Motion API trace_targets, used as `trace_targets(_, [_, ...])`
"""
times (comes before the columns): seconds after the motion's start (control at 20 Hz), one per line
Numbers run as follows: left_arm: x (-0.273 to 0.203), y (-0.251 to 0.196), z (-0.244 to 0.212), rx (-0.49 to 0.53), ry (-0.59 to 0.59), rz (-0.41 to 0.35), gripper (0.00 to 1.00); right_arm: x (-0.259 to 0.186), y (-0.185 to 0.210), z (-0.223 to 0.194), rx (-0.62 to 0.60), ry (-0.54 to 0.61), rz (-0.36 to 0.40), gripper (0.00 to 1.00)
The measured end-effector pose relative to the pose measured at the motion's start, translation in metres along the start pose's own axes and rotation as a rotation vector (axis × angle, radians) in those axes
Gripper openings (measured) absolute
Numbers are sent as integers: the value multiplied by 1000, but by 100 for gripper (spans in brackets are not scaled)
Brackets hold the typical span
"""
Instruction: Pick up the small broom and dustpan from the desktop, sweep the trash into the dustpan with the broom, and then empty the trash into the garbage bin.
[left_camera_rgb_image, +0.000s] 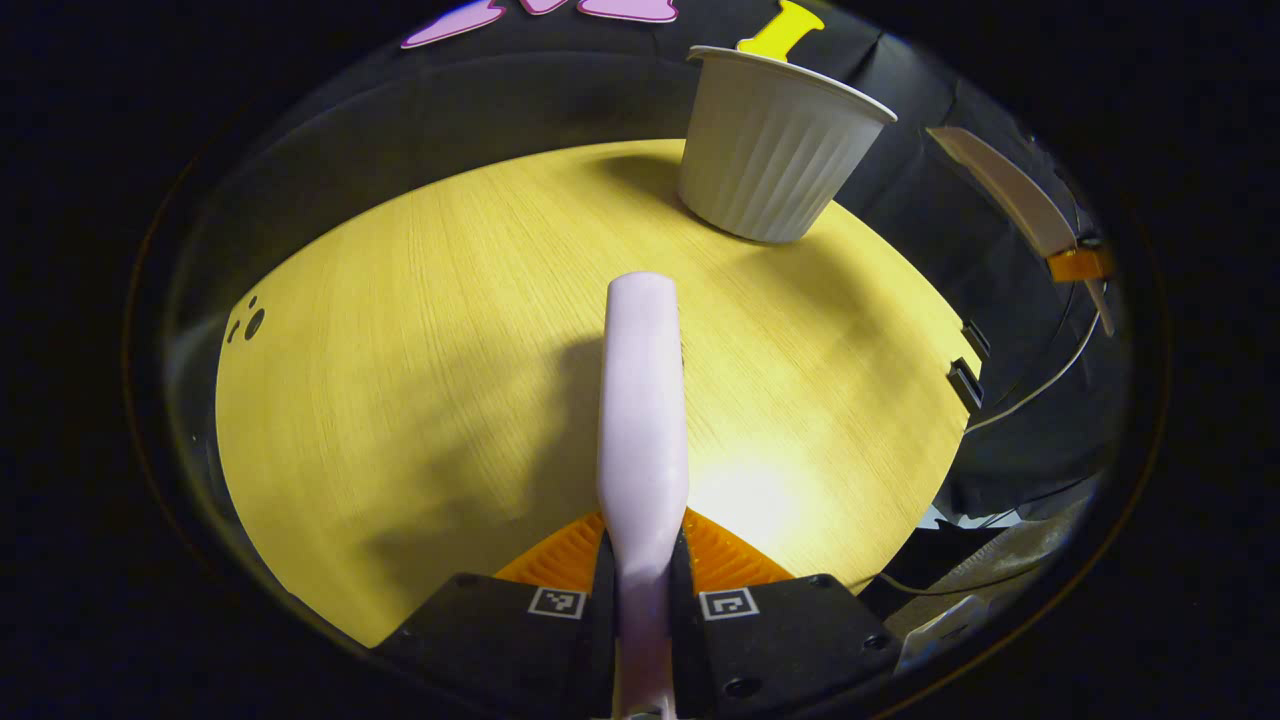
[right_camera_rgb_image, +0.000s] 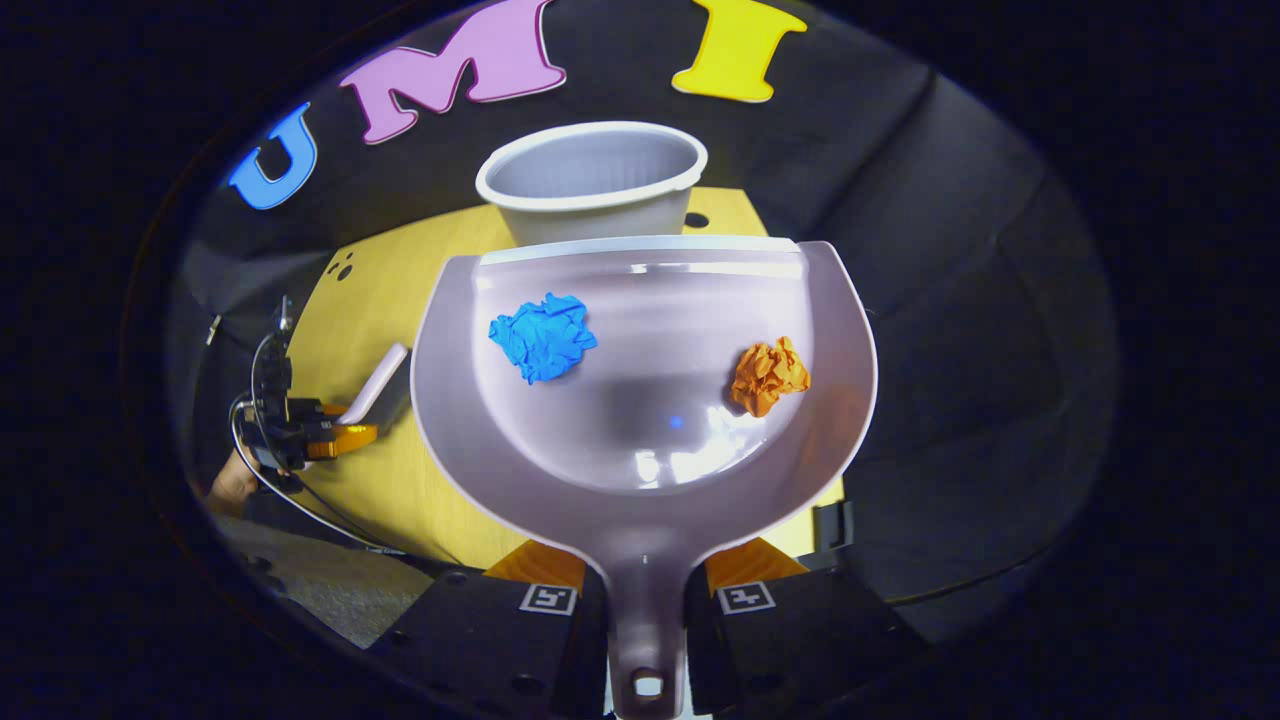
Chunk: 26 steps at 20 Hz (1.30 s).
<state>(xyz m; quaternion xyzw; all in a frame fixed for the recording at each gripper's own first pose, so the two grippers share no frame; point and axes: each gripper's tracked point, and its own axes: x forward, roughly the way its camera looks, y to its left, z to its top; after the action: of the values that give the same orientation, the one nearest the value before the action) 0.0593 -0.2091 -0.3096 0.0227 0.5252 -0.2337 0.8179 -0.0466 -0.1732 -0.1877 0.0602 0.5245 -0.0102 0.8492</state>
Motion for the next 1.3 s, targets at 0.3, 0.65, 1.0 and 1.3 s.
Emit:
trace_targets(0.3, [3, 0, -4, 2, 14, 10, 27, -27, -21, 63, -43, -28, -93, 36])
trace_targets(0.65, [3, 0, -5, -21, 11, 6, 27, -13, -54, 128, -204, 41, -241, 36])
trace_targets(1.0, [3, 0, -8, -32, 4, 17, 27, 1, -54, 153, -457, 187, -315, 36])
trace_targets(1.3, [5, 0, -10, -40, 11, 14, 27, -11, -61, 184, -648, 319, -368, 36])
